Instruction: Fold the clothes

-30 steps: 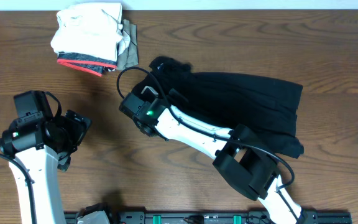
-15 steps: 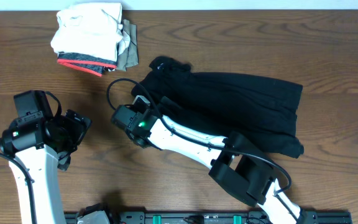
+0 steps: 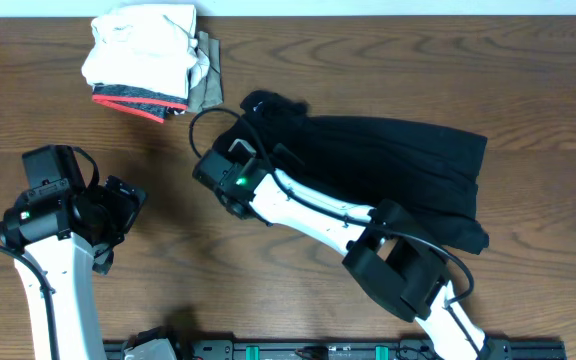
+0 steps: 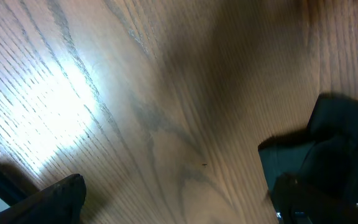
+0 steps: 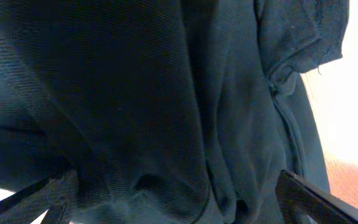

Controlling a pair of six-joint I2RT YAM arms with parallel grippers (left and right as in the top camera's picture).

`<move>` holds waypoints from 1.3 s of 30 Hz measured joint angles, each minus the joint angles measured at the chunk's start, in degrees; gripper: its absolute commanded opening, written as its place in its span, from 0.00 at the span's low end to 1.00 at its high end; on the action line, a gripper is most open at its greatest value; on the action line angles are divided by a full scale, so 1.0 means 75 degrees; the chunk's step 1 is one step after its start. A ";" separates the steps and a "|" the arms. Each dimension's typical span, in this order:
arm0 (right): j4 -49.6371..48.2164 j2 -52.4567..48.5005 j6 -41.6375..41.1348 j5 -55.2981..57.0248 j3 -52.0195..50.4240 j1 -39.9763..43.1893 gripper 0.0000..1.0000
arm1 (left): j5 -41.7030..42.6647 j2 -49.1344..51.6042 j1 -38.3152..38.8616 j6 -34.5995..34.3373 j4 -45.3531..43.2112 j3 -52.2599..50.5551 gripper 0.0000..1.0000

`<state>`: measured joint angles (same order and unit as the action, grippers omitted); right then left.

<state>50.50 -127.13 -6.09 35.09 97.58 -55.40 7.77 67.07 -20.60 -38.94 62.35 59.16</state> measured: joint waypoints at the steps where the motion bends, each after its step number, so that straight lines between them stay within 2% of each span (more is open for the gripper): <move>1: 0.0000 0.0000 0.0000 0.0000 0.0000 0.0020 0.99 | 0.0000 0.0000 0.0000 0.0000 0.0000 0.0000 0.98; 10: -0.0198 0.0000 -0.0079 0.0085 0.0000 0.0029 0.91 | 0.0000 0.0000 0.0000 0.0000 0.0000 0.0000 0.98; 17: -0.0294 0.0000 -0.0172 0.0157 0.0000 0.0102 0.71 | 0.0000 0.0000 0.0000 0.0000 0.0000 0.0000 0.98; 26: -0.0047 0.0000 -0.0172 -0.0093 0.0000 0.0189 0.74 | 0.0000 0.0000 0.0000 0.0000 -0.0009 0.0000 0.98; 39: -0.0085 0.0000 0.0224 -0.0303 0.0000 -0.0303 0.77 | 0.0000 0.0000 0.0000 0.0023 -0.0061 0.0000 0.98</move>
<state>49.87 -127.13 -4.40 32.82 97.58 -57.67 7.77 67.07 -20.60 -38.76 61.89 59.16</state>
